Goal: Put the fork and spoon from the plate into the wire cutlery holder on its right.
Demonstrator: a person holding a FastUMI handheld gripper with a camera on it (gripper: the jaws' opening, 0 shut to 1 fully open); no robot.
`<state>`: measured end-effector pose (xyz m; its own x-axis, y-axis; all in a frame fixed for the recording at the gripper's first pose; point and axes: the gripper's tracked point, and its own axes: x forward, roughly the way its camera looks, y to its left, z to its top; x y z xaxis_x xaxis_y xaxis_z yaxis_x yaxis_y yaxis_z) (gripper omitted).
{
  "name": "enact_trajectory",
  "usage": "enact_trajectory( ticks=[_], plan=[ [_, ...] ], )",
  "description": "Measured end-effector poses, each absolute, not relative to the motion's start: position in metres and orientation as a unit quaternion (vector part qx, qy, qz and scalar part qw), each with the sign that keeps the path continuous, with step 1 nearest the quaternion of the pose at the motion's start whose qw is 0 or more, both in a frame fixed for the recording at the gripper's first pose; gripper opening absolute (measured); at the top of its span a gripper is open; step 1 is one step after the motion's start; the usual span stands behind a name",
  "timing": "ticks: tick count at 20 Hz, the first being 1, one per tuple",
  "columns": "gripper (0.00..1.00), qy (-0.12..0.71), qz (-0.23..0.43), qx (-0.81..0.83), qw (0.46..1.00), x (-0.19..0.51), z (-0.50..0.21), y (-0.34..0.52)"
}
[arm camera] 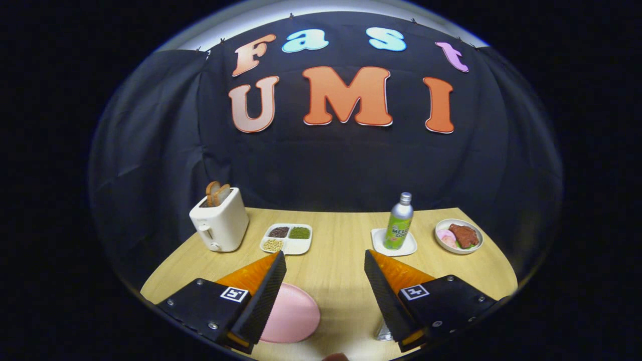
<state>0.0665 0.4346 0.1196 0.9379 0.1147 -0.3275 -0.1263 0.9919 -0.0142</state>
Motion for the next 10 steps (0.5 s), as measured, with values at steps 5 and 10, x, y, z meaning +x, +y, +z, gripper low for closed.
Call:
enact_trajectory(
  ticks=[5,10],
  plan=[
    [0.95,0.190,0.101,-0.029,0.976,0.067,0.092,0.500],
    [0.94,0.284,0.126,-0.032,0.950,0.059,0.032,0.545]
  ],
)
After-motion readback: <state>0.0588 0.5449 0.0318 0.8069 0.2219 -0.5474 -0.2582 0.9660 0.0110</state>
